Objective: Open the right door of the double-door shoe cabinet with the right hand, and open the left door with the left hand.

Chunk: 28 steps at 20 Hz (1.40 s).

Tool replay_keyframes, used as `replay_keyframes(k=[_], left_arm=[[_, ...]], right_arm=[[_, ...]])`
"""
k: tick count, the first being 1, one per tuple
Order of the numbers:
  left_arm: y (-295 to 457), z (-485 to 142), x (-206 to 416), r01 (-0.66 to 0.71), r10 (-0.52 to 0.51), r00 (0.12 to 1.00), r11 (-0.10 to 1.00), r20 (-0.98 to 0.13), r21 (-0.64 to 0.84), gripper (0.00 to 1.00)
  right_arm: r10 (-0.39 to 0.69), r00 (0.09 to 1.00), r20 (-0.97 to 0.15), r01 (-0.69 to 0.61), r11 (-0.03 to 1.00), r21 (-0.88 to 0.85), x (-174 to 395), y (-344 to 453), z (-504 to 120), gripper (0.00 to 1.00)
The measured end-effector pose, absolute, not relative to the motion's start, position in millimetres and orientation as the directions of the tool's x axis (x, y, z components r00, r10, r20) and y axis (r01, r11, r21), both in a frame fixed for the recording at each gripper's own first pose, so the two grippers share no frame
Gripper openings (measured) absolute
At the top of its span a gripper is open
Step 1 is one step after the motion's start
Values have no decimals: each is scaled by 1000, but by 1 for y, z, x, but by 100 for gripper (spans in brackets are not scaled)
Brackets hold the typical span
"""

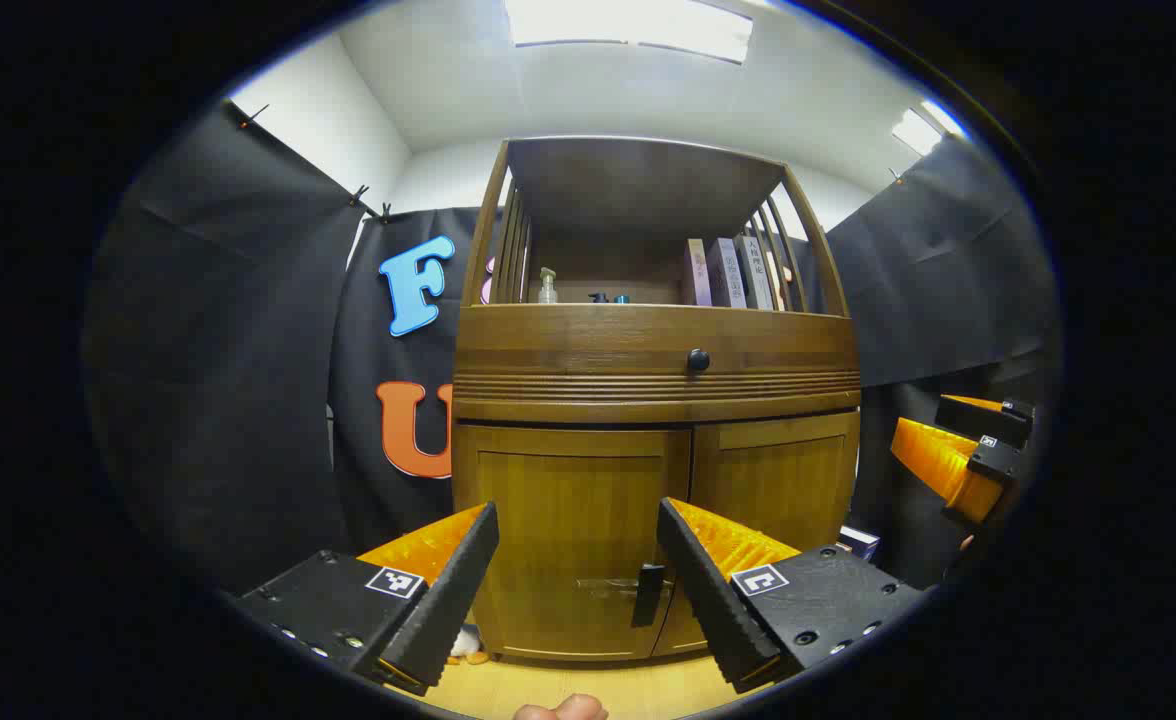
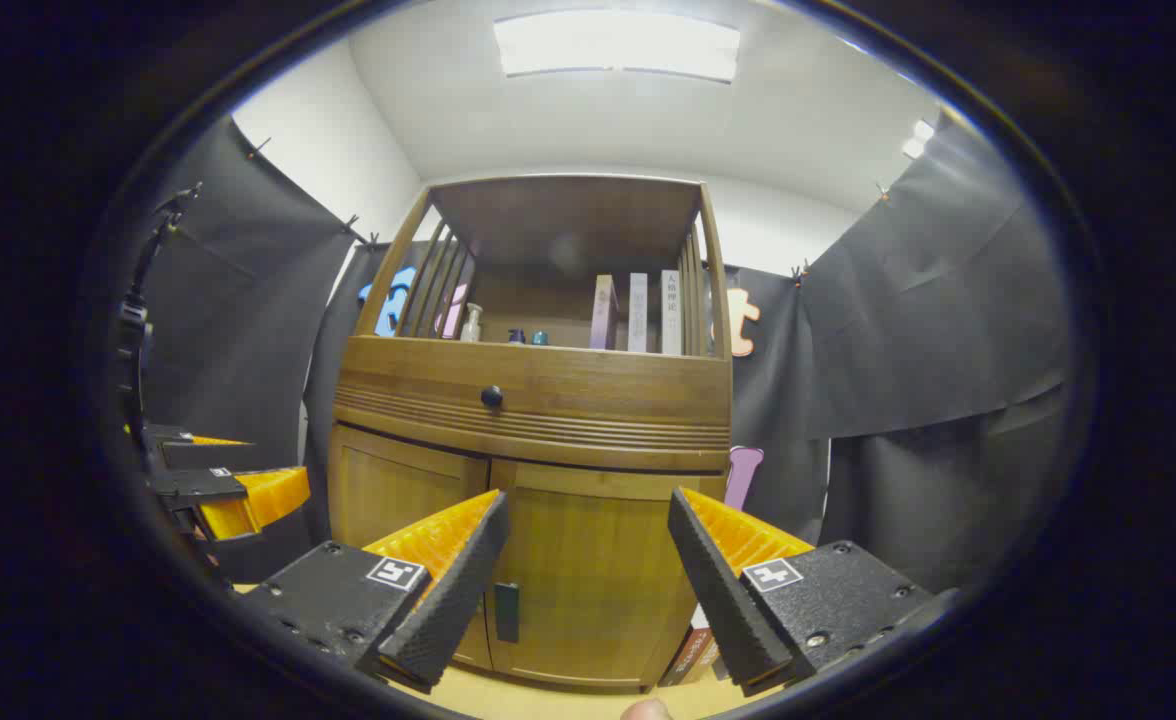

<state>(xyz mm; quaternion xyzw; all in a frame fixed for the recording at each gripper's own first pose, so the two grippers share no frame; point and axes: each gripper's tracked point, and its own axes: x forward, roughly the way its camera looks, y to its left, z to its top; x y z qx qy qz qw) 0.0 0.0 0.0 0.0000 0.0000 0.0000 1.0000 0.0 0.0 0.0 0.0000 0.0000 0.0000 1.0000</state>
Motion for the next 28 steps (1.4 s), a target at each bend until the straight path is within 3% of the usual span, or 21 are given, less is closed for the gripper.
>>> replay_keyframes(k=[3, 4, 8, 9, 12, 13, 15, 17, 22, 26, 28], left_arm=[[-2, 2, 1, -2, 2, 1000, 1000, 5, 4, 96], [-2, 2, 1, -3, 3, 1000, 1000, 6, 7, 100], [0, 3, 1, -8, 8, 1000, 1000, 18, 22, 96], [0, 4, 2, -7, 7, 1000, 1000, 21, 27, 100], [1, 6, 5, -12, 11, 999, 999, 36, 35, 96], [2, 6, 5, -12, 11, 999, 999, 41, 33, 100], [3, 6, 8, -14, 13, 999, 1000, 44, 26, 96], [5, 5, 11, -14, 13, 999, 1000, 47, 20, 100], [9, -2, 16, -11, 9, 999, 999, 33, 48, 96], [17, -4, 19, -15, 12, 999, 997, 34, 70, 100], [19, -8, 19, -15, 13, 1000, 997, 28, 78, 96]], right_arm=[[6, 1000, -6, -6, 1000, 4, 1, 0, -1, 100], [6, 1000, -9, -6, 1000, 6, 2, -1, -2, 100], [17, 1000, -26, -17, 1000, 26, 6, -1, -6, 100], [19, 999, -31, -18, 999, 30, 7, -1, -8, 100], [26, 999, -35, -25, 999, 27, 12, 2, -11, 100], [25, 999, -37, -25, 999, 23, 15, 4, -13, 100], [31, 999, -39, -30, 999, 22, 20, 8, -17, 100], [32, 998, -46, -31, 999, 24, 24, 12, -24, 100], [37, 993, -109, -34, 999, 28, 47, 24, -54, 96], [72, 984, -160, -65, 997, 52, 63, 47, -85, 100], [71, 982, -176, -65, 997, 42, 72, 54, -102, 100]])
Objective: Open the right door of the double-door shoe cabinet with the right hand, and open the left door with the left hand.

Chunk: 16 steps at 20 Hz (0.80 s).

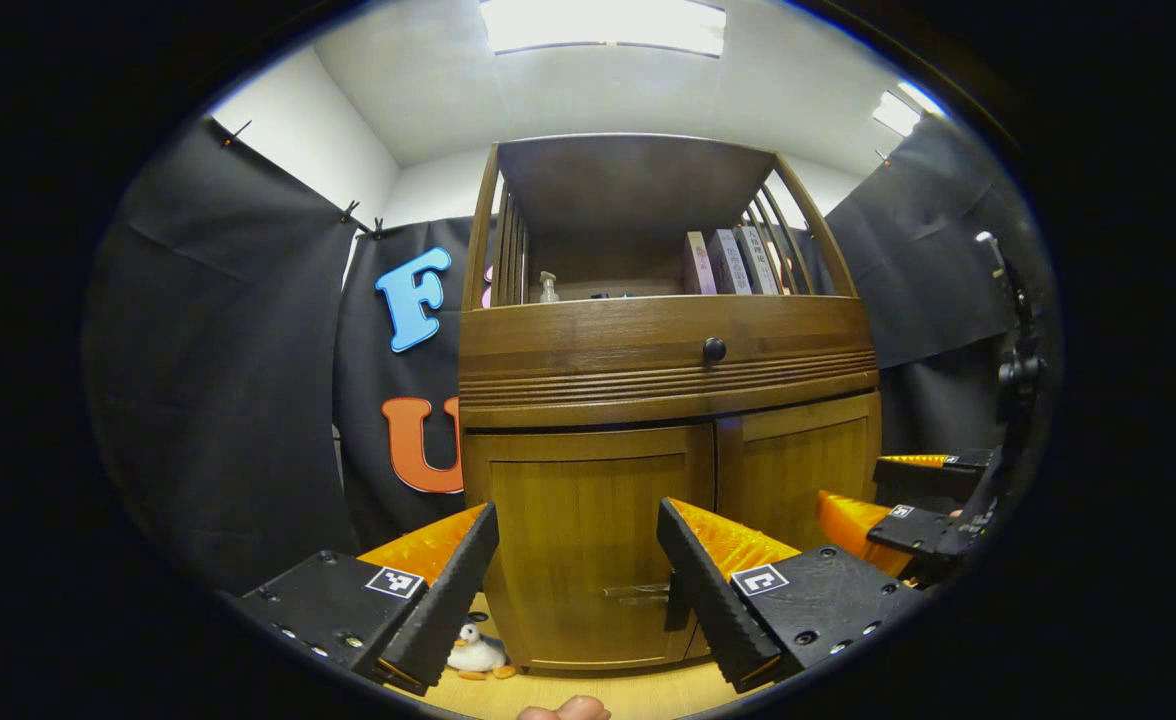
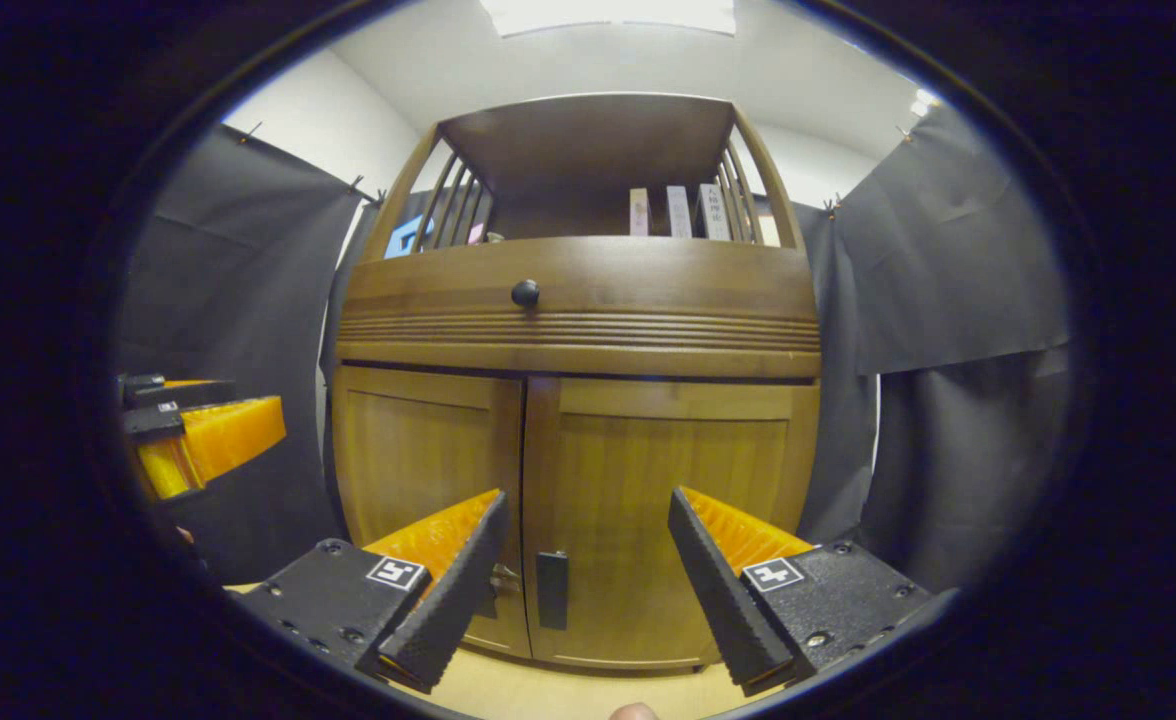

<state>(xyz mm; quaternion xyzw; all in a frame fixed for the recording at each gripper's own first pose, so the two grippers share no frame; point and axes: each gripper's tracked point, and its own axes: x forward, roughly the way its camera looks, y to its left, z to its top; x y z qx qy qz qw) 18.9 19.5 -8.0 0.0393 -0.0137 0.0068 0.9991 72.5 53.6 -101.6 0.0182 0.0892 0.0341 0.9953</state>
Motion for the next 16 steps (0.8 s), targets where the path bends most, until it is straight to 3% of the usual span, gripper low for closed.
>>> replay_keyframes(k=[8, 16], left_arm=[[44, -18, 24, -52, 51, 999, 996, 4, 74, 96], [63, -22, 23, -101, 102, 995, 991, -4, 87, 96]], right_arm=[[109, 926, -362, -75, 992, 106, 102, 83, -191, 99], [81, 888, -453, -34, 993, 110, 131, 84, -255, 82]])
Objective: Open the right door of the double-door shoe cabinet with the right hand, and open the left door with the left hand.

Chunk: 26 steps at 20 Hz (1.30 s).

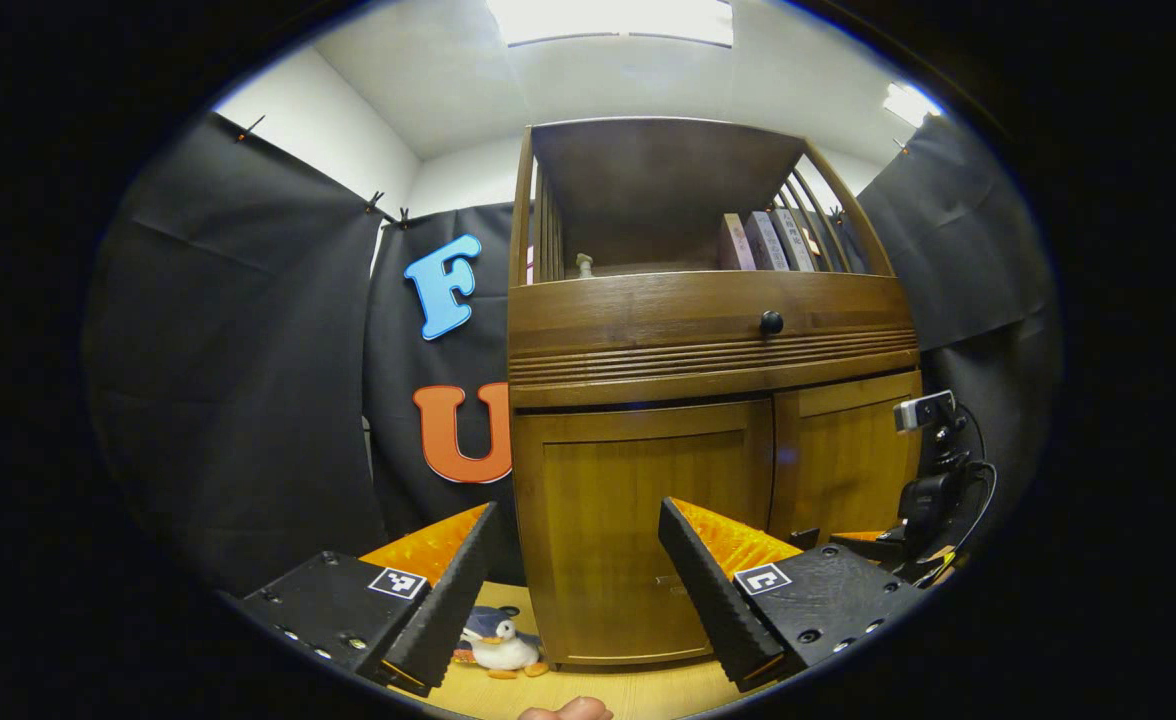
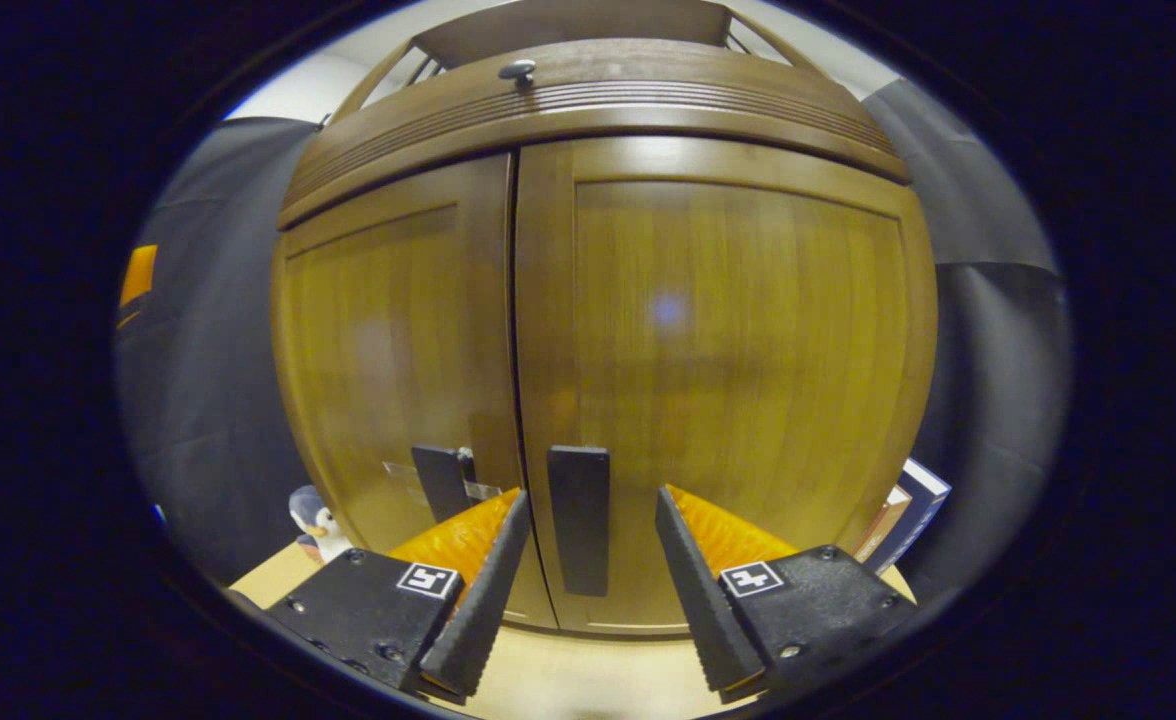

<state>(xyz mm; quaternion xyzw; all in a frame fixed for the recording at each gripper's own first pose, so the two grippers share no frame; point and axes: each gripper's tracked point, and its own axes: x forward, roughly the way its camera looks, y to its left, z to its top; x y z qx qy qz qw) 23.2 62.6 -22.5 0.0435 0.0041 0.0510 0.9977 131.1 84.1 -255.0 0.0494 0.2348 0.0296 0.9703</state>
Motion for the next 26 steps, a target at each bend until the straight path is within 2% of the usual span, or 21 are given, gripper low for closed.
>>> replay_keyframes(k=[6, 11, 12, 13, 17, 20, 24, 25, 26], left_arm=[[73, -26, 28, -111, 112, 994, 989, -10, 96, 96], [75, -30, 27, -118, 121, 993, 988, -19, 96, 96], [75, -29, 27, -118, 121, 993, 988, -18, 98, 100], [74, -29, 26, -117, 120, 993, 988, -19, 99, 96], [70, -32, 21, -108, 112, 993, 988, -35, 110, 96], [81, -33, 8, -139, 143, 989, 983, -23, 121, 96], [81, -41, -5, -159, 164, 985, 984, -60, 75, 96], [78, -41, -6, -157, 162, 985, 985, -64, 75, 100], [76, -42, -7, -153, 159, 985, 985, -70, 82, 96]], right_arm=[[73, 865, -496, -25, 994, 102, 145, 88, -283, 64], [50, 873, -485, -7, 996, 89, 150, 93, -285, 41], [46, 875, -482, -2, 996, 92, 150, 94, -286, 39], [46, 876, -480, 2, 995, 98, 151, 95, -286, 37], [47, 868, -495, 3, 995, 99, 149, 95, -288, 30], [56, 867, -496, -4, 994, 105, 147, 96, -287, 29], [88, 860, -502, -29, 992, 123, 143, 97, -282, 28], [95, 861, -500, -36, 991, 126, 143, 97, -280, 27], [101, 861, -499, -41, 991, 130, 145, 98, -281, 27]])
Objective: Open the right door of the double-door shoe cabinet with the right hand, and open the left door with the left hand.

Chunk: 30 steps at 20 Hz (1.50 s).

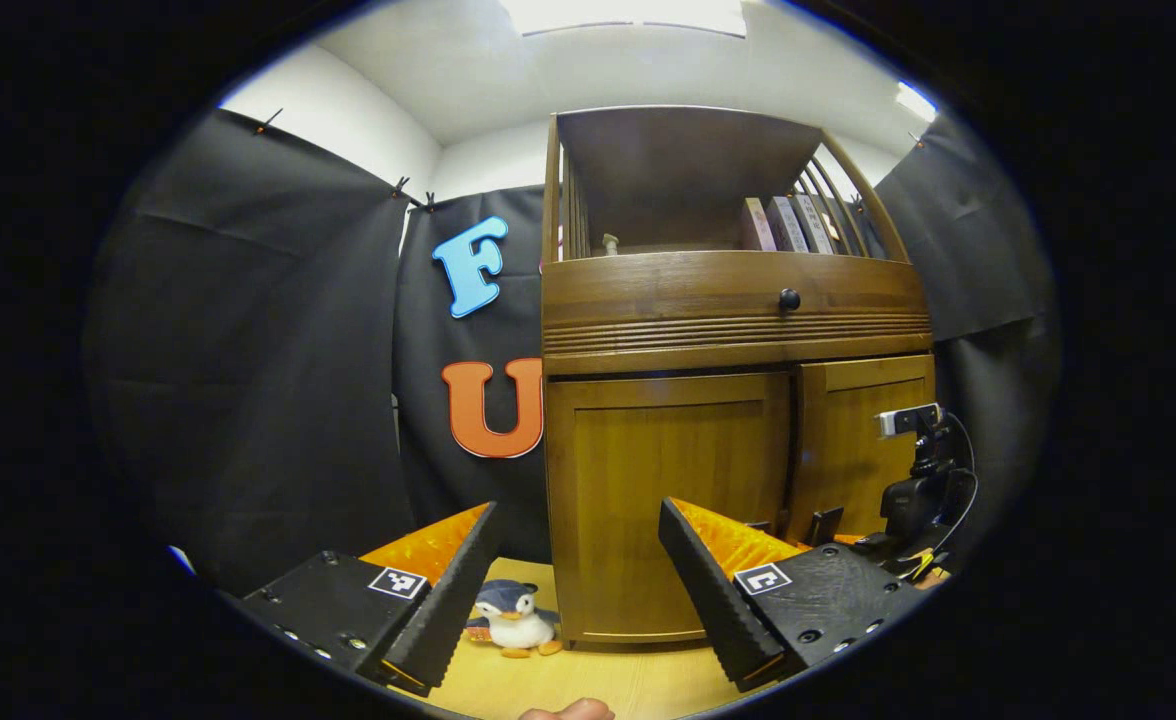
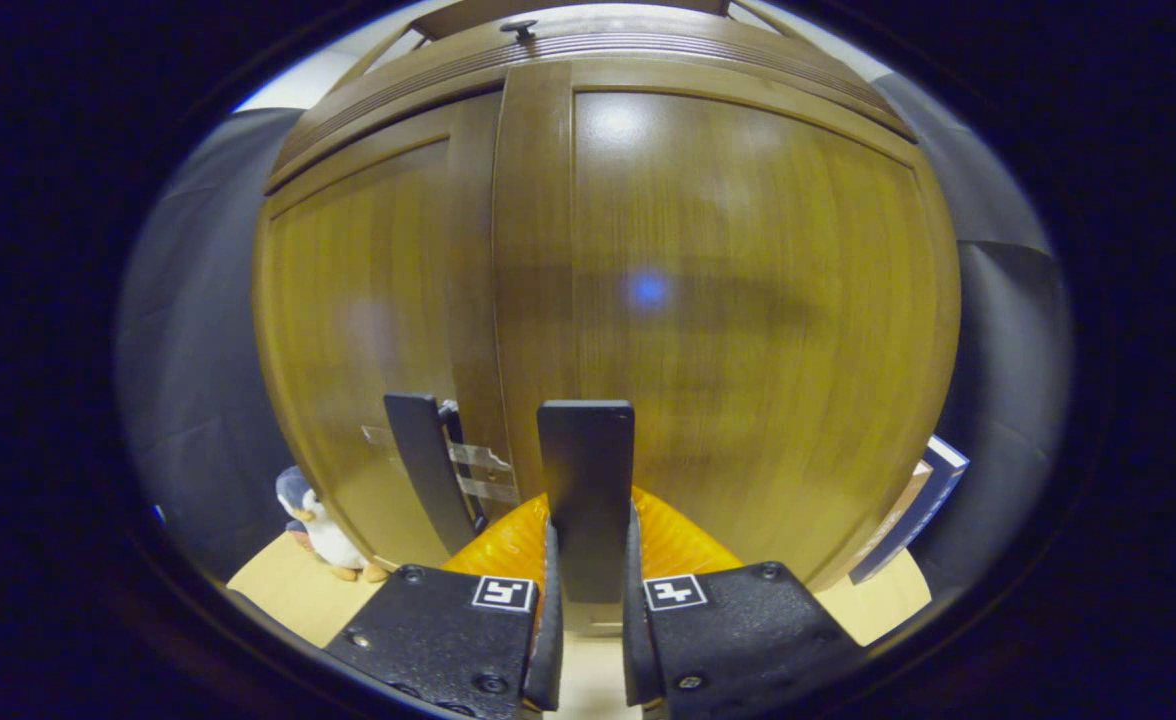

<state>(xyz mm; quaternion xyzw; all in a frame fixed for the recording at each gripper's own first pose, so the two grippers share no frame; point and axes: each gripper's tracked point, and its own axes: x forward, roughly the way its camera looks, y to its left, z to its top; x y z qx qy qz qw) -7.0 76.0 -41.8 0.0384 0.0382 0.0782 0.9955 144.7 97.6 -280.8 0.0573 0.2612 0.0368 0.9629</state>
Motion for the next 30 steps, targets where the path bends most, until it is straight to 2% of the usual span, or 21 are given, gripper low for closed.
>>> replay_keyframes(k=[1, 2, 7, 8, 9, 18, 27, 28, 29, 30], left_arm=[[73, -41, -8, -146, 153, 986, 985, -70, 89, 100], [68, -40, -9, -136, 143, 988, 986, -64, 93, 96], [44, -37, -13, -85, 91, 994, 990, -58, 112, 95], [41, -37, -13, -76, 83, 995, 991, -60, 114, 100], [37, -37, -13, -69, 77, 995, 991, -61, 115, 95], [8, -40, -14, -10, 19, 997, 993, -76, 115, 95], [-23, -52, -6, 58, -47, 993, 993, -106, 99, 96], [-28, -54, -4, 68, -57, 992, 993, -111, 95, 100], [-33, -57, -3, 78, -68, 991, 993, -116, 93, 96], [-37, -59, -3, 88, -77, 989, 992, -123, 90, 96]], right_arm=[[106, 860, -499, -45, 990, 133, 143, 97, -279, 27], [111, 860, -499, -48, 989, 138, 144, 97, -279, 26], [135, 857, -498, -66, 986, 152, 145, 98, -284, 26], [135, 857, -497, -67, 986, 152, 145, 98, -284, 27], [136, 857, -497, -69, 986, 150, 146, 98, -283, 27], [136, 856, -499, -62, 985, 162, 146, 98, -285, 26], [97, 854, -512, -21, 988, 152, 148, 96, -284, 26], [91, 854, -513, -14, 988, 151, 147, 96, -285, 26], [82, 853, -515, -6, 989, 148, 148, 96, -284, 26], [72, 854, -516, 3, 990, 143, 147, 96, -285, 26]])
